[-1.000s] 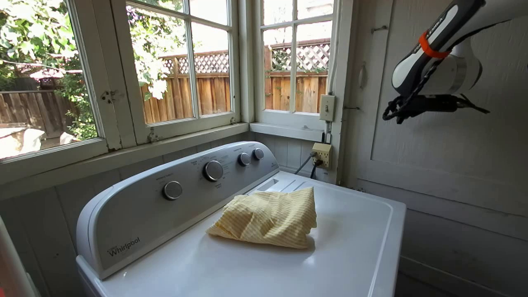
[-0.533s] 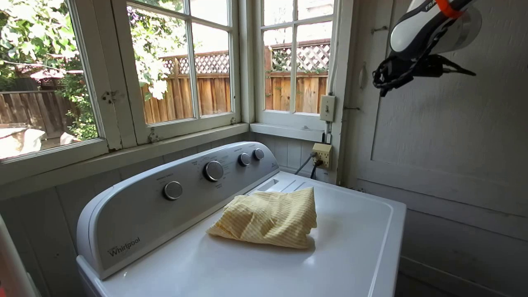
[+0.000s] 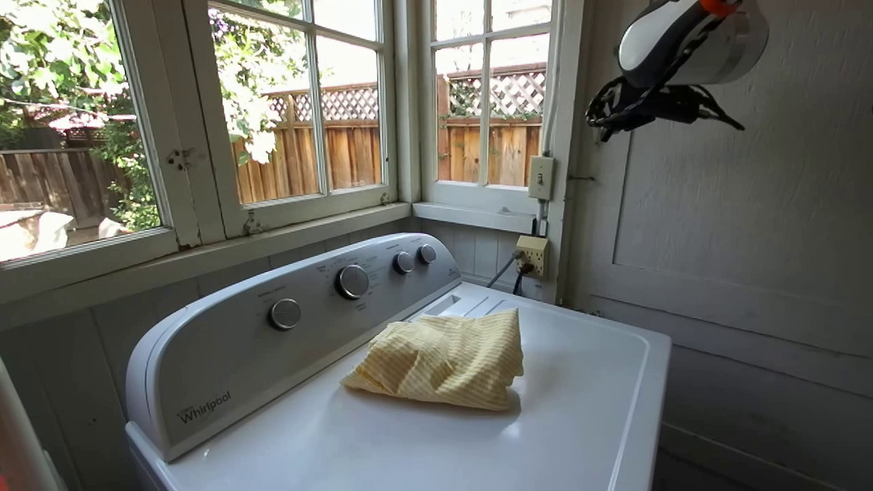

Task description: Unlatch the hook on the door

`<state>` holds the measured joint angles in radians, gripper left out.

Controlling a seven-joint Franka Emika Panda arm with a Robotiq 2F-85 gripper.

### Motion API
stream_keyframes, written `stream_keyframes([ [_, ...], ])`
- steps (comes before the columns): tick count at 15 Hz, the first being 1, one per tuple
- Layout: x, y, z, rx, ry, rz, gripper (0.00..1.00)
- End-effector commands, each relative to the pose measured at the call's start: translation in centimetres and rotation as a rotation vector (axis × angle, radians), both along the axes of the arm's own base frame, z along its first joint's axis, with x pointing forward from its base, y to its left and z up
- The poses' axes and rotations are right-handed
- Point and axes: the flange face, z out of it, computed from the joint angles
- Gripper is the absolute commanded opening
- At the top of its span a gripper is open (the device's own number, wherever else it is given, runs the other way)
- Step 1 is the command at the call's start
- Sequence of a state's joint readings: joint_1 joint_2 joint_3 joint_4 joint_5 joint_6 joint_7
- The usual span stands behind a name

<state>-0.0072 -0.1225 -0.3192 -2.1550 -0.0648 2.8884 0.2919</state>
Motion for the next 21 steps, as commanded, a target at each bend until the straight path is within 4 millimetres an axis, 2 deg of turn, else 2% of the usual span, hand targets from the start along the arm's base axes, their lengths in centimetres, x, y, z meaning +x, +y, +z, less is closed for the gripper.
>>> stream_keyframes([
  [1, 1.4, -0.9, -2.2, -0.017, -0.039, -0.018, 0.00],
  [4, 2.0, -1.7, -3.4, -0.027, -0.058, -0.047, 0.00],
  [8, 2.5, -4.1, -4.4, -0.045, -0.118, -0.119, 0.00],
  [9, 2.0, -3.0, -4.1, -0.039, -0.085, -0.085, 0.01],
  [12, 2.2, -4.0, -4.4, -0.046, -0.099, -0.111, 0.01],
  [16, 2.3, -4.0, -4.4, -0.046, -0.101, -0.111, 0.00],
  [21, 4.0, -3.3, -4.6, -0.131, -0.081, -0.043, 0.00],
])
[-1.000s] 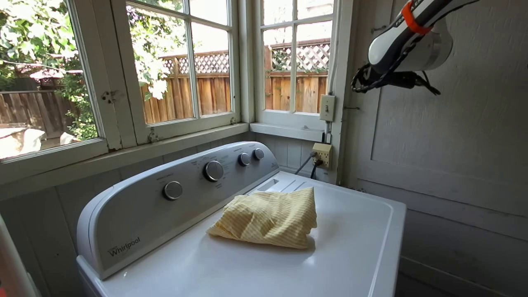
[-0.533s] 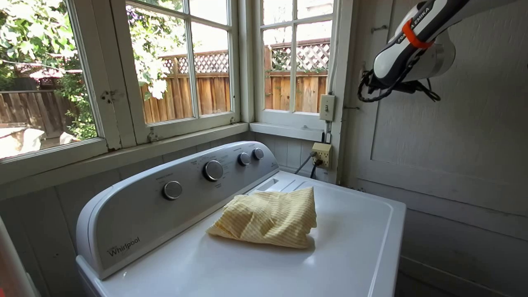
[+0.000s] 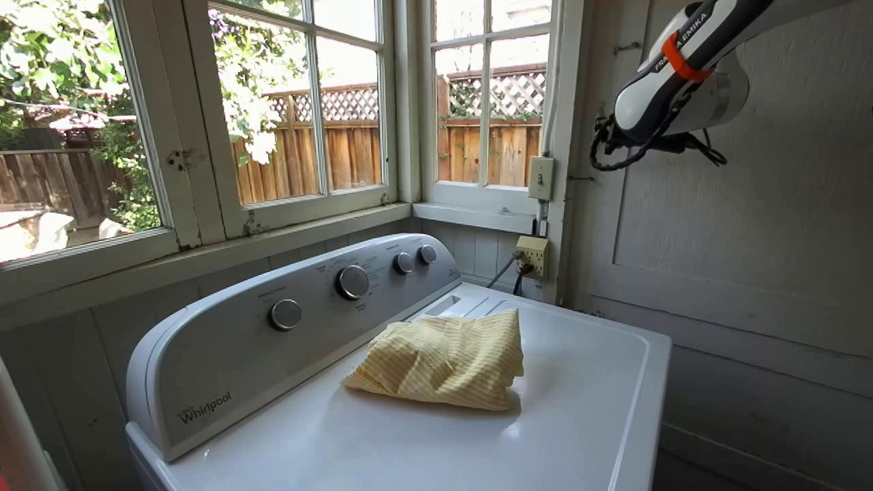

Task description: Unlatch the hook on the door

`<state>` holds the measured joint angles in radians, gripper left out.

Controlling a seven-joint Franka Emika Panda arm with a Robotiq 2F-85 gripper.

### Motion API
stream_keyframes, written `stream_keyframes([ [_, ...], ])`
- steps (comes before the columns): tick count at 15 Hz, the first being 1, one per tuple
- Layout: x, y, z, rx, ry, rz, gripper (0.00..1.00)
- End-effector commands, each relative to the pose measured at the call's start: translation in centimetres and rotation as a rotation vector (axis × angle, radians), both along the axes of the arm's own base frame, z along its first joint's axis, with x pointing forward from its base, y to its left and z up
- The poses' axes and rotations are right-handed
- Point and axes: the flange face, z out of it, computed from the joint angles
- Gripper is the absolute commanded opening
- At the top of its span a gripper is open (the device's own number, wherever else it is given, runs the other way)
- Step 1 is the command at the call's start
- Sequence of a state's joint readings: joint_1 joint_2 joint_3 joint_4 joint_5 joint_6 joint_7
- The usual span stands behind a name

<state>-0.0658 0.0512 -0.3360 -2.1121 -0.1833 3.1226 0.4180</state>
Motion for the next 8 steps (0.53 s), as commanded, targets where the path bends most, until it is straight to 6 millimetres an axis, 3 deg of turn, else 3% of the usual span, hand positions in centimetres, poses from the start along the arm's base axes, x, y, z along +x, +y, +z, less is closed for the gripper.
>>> stream_keyframes([
  [1, 1.8, 0.0, -0.4, -0.065, 0.005, 0.030, 0.00],
  [8, 5.1, -0.5, -2.4, -0.157, 0.068, 0.043, 0.00],
])
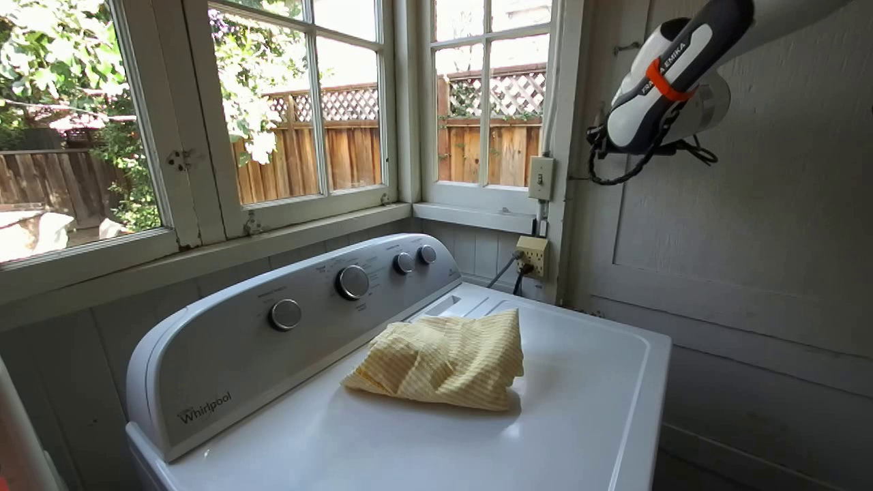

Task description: Unlatch the hook on the door

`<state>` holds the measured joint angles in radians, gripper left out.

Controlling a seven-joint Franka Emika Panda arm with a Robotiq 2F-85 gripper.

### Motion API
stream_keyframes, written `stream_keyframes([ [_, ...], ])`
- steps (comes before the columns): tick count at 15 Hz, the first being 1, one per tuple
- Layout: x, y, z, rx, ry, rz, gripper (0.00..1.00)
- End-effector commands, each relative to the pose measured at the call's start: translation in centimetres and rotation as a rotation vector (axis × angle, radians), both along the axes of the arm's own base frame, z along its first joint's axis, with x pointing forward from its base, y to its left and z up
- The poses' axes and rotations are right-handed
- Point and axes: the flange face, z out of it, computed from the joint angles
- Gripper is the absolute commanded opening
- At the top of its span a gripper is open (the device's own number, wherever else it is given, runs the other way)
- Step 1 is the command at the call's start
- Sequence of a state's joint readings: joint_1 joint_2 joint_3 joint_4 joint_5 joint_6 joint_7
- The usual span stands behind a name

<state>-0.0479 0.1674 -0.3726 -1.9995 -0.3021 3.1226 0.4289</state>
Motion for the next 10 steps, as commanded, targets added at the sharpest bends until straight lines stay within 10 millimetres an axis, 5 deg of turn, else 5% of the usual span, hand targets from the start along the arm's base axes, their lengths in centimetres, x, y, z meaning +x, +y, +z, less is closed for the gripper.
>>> stream_keyframes([
  [1, 2.2, 0.1, -1.4, -0.041, 0.027, 0.000, 0.00],
  [10, 5.4, 1.0, -3.6, -0.068, 0.040, -0.022, 0.00],
])
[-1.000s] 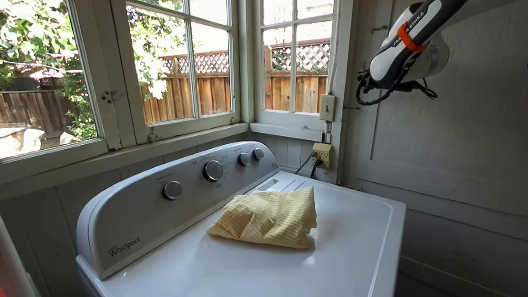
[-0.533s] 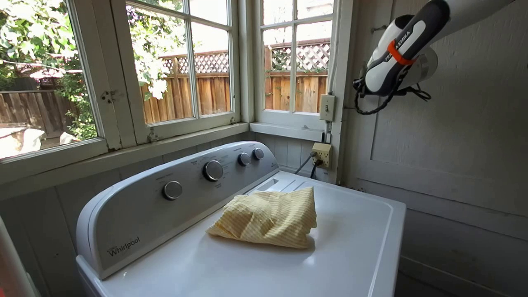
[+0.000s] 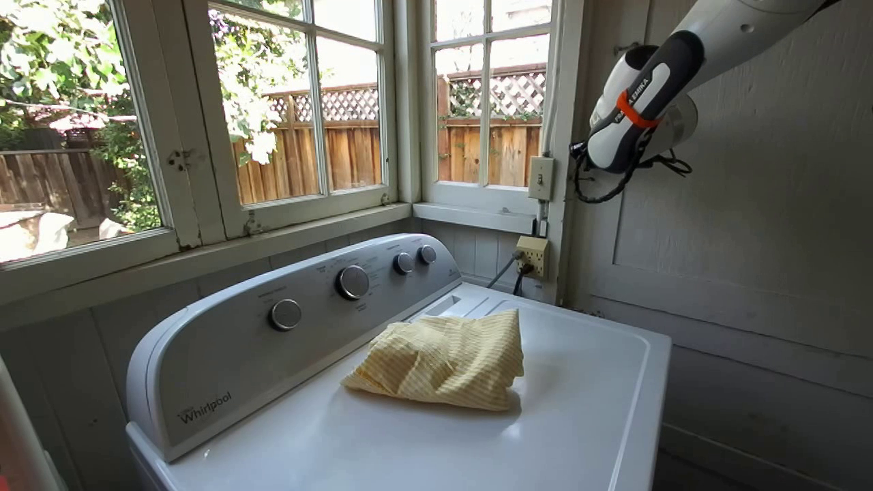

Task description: Unlatch the hook on the door

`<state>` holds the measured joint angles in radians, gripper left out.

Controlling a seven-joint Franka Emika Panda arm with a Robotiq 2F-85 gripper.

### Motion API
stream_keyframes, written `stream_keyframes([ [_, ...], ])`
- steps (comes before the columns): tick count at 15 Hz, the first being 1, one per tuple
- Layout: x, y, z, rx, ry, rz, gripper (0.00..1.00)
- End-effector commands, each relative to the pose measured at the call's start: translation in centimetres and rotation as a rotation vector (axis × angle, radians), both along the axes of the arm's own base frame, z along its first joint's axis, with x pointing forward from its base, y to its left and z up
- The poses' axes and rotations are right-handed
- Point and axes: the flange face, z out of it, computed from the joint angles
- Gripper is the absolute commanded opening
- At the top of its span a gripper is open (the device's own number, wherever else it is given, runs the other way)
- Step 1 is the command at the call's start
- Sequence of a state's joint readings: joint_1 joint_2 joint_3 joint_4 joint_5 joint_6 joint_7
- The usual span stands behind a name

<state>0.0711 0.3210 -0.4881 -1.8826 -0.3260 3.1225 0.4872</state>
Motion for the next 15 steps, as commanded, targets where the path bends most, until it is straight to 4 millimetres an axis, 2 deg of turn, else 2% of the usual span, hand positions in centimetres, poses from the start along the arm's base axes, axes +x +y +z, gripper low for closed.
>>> stream_keyframes([
  [1, 1.4, 0.1, -0.8, -0.025, 0.012, -0.023, 0.00],
  [10, 2.3, 0.2, -2.1, -0.061, 0.037, -0.024, 0.00],
  [15, 1.9, -0.4, -1.7, -0.095, 0.106, -0.057, 0.00],
])
